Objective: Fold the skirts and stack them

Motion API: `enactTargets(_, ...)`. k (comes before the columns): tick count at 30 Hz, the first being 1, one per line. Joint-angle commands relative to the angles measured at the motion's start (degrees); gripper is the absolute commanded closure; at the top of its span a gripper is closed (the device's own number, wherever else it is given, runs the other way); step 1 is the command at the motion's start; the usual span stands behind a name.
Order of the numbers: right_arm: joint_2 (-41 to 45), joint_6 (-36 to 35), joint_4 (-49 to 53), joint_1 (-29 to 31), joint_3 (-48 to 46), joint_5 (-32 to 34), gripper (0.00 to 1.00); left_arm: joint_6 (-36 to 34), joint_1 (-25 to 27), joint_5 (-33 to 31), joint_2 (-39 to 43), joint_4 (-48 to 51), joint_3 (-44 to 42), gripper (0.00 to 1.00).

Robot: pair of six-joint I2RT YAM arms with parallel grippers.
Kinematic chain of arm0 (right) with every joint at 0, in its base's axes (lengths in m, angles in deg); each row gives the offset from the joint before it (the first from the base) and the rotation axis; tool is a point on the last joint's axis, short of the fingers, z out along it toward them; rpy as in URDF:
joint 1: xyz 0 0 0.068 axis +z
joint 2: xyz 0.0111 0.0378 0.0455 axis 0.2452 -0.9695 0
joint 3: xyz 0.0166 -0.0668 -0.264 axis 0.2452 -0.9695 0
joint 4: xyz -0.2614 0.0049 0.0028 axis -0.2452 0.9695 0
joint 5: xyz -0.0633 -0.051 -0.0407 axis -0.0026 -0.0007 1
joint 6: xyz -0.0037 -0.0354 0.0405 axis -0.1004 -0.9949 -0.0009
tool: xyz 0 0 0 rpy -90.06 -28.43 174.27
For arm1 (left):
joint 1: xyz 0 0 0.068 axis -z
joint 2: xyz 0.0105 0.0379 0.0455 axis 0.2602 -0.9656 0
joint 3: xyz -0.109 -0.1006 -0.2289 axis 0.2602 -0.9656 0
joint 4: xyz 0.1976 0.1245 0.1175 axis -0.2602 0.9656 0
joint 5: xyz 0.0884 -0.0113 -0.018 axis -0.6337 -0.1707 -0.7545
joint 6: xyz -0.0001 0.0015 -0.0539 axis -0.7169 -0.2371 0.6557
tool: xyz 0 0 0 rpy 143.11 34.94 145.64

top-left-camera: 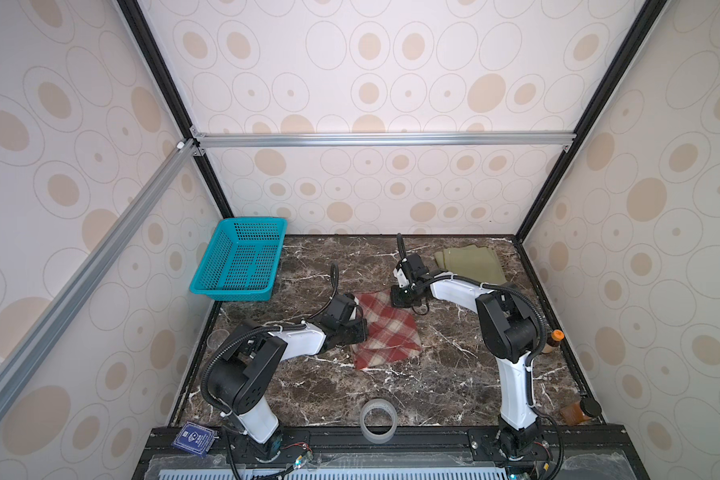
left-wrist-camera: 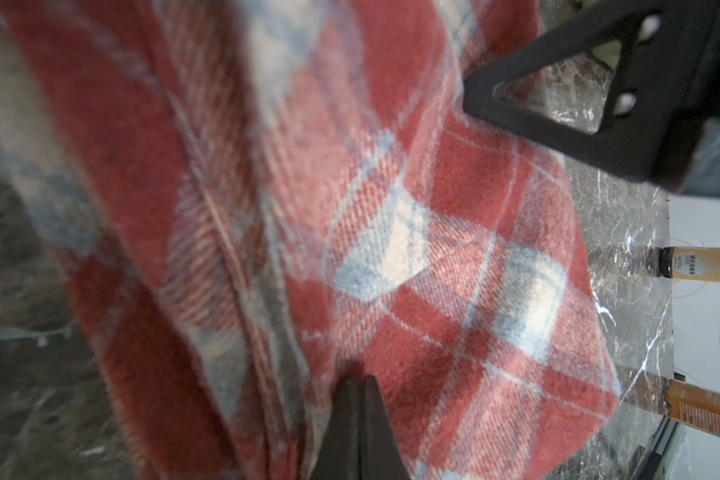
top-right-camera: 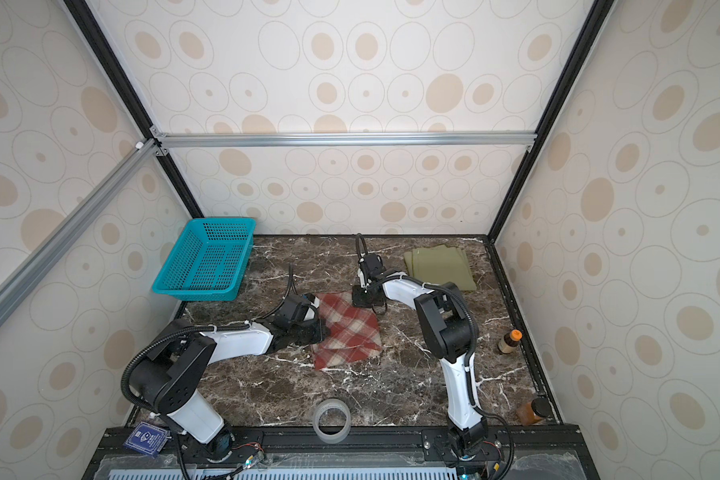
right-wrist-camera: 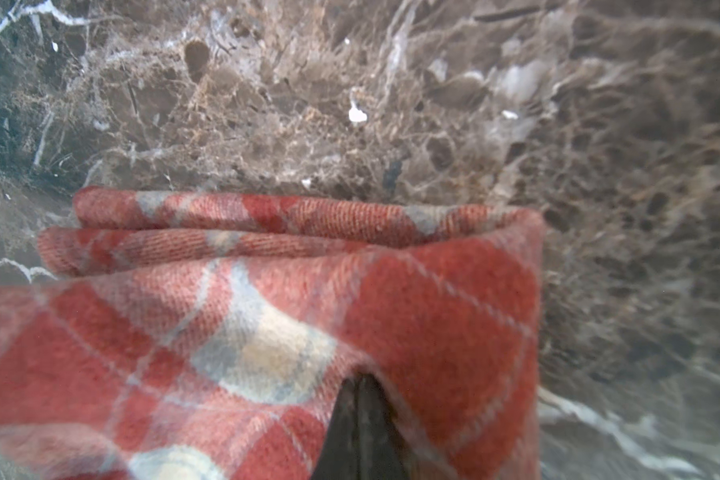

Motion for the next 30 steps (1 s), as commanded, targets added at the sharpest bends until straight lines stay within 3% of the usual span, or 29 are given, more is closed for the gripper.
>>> enactTargets(1, 1.45, 0.92, 1.2, -0.36, -4.89, 3.69, 1.0, -2.03, -2.16, -1.53, -2.3, 3.12, 0.34, 1.0)
enactTargets(13, 11.27, 6.3, -2.42, -0.43, -20.91, 6.27, 1.0, -6.53, -6.37, -5.44, -8.91, 4.89, 10.5, 1.0)
enactTargets(17, 16.55, 12.1, -6.28, 0.24, -28.8, 4.65, 1.0, -7.84, -6.46, -5.21, -12.98, 5.14, 16.97, 1.0)
enactTargets(21, 21.16, 19.96, -11.17, 4.54, -35.24, 5.33, 1.0, -8.72, -6.46, -4.64, -15.47, 4.05, 21.36, 1.0)
enactTargets(26, 23.28, 26.21, -17.33, 10.69, -35.83, 7.05, 1.0, -9.64, -6.46, -2.83, -15.24, 1.43, 22.78, 1.0)
enactTargets(30, 23.8, 26.04, -16.85, 11.49, -30.96, 5.48, 0.98, -10.48, -6.5, -3.55, -10.98, 2.17, 21.48, 1.0)
